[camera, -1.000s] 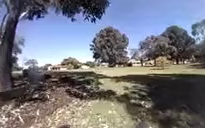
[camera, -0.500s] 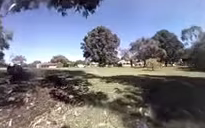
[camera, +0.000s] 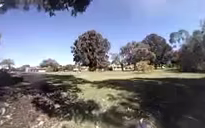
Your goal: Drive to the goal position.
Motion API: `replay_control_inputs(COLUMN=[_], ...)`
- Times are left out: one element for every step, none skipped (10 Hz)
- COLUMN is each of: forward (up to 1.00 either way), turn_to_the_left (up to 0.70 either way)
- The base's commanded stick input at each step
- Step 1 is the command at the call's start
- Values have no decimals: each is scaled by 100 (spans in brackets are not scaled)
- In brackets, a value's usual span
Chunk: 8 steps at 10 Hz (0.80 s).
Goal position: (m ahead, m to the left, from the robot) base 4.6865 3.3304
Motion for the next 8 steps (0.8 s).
replay_control_inputs(forward=[70,70,70,70,70,70,70,70], turn_to_the_left=[-27,-27,-27,-24,-9,0,0,0])
